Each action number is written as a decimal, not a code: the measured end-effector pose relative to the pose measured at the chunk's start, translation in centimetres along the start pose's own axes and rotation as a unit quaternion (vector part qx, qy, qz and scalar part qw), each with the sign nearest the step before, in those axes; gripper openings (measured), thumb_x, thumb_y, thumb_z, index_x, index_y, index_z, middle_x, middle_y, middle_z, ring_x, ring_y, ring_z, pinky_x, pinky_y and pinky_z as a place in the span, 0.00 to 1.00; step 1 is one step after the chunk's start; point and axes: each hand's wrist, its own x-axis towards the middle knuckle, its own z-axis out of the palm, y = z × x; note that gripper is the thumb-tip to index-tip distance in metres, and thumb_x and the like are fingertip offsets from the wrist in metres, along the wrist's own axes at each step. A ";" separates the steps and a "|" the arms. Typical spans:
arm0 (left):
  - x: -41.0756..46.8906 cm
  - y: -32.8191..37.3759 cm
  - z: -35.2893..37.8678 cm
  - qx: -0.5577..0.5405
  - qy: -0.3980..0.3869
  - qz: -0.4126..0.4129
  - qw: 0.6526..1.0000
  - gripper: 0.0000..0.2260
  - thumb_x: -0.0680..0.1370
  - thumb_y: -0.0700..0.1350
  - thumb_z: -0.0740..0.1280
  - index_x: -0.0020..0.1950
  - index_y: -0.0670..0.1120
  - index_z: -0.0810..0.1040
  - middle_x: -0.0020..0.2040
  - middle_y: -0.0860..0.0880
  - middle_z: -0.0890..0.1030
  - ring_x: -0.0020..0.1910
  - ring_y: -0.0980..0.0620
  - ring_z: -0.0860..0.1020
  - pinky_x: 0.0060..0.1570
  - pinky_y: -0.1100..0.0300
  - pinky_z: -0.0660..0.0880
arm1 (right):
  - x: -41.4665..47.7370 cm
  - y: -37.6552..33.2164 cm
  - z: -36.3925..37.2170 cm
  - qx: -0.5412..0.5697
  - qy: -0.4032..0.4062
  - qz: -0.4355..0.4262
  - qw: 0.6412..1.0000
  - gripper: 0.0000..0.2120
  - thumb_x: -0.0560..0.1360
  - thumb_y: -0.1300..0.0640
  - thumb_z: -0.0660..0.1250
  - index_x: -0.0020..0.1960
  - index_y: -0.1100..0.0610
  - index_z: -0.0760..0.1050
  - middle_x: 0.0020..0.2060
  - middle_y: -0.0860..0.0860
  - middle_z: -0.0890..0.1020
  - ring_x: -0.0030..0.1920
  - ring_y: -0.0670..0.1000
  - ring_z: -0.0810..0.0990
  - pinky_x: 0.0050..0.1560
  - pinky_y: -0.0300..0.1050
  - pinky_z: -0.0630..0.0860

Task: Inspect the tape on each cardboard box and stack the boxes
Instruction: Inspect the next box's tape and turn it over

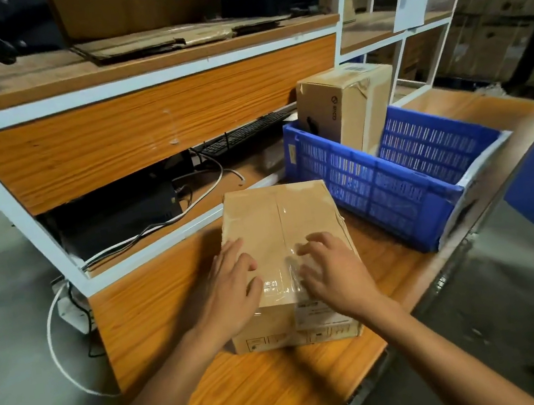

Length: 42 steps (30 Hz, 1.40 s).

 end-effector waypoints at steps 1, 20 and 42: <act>0.1 0.3 0.1 0.029 -0.019 0.011 0.999 0.13 0.84 0.52 0.59 0.67 0.51 0.72 0.81 0.51 0.57 0.80 0.53 0.49 0.79 0.49 0.48 | 0.1 0.0 0.7 -0.030 -0.035 -0.015 0.999 0.23 0.80 0.41 0.56 0.72 0.48 0.70 0.74 0.50 0.68 0.73 0.53 0.68 0.72 0.53 0.66; 2.9 0.0 -0.5 0.207 -0.200 0.020 0.958 0.31 0.83 0.63 0.46 0.82 0.53 0.41 0.81 0.49 0.37 0.79 0.50 0.35 0.78 0.49 0.37 | 4.9 -1.1 -0.3 -0.160 -0.308 -0.076 0.935 0.41 0.78 0.35 0.62 0.82 0.54 0.52 0.81 0.51 0.54 0.80 0.57 0.52 0.78 0.55 0.58; 8.8 0.2 -0.3 0.189 -0.059 0.008 0.980 0.22 0.83 0.56 0.57 0.76 0.52 0.65 0.75 0.47 0.64 0.74 0.47 0.61 0.70 0.52 0.62 | 12.0 0.2 0.0 -0.097 -0.191 -0.011 0.977 0.41 0.72 0.28 0.64 0.78 0.48 0.63 0.75 0.55 0.66 0.72 0.56 0.67 0.72 0.55 0.66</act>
